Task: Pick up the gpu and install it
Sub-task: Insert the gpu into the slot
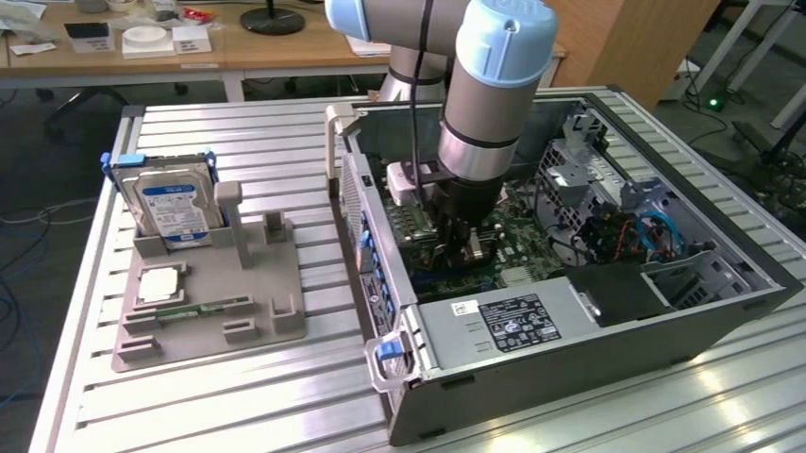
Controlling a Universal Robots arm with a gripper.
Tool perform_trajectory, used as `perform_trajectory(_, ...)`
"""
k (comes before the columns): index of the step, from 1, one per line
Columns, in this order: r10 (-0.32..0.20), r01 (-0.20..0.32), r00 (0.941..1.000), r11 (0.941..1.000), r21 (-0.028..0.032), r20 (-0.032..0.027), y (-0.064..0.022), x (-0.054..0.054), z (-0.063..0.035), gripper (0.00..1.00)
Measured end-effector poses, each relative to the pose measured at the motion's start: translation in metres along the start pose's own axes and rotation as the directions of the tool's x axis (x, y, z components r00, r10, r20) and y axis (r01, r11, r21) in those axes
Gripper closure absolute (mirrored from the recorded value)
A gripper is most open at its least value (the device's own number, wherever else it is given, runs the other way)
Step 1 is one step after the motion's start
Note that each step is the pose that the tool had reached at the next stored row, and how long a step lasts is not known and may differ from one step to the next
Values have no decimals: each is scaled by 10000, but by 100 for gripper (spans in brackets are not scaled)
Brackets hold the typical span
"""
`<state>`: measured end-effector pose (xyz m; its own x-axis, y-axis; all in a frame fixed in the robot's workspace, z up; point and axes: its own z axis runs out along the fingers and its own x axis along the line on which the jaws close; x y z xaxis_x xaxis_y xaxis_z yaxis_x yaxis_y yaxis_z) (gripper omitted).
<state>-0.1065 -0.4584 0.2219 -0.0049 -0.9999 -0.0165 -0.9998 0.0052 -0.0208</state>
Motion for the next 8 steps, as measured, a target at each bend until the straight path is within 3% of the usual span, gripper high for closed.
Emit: perform_trajectory(8,4,-4,10000,10000,-11,6,3,-1,0,73)
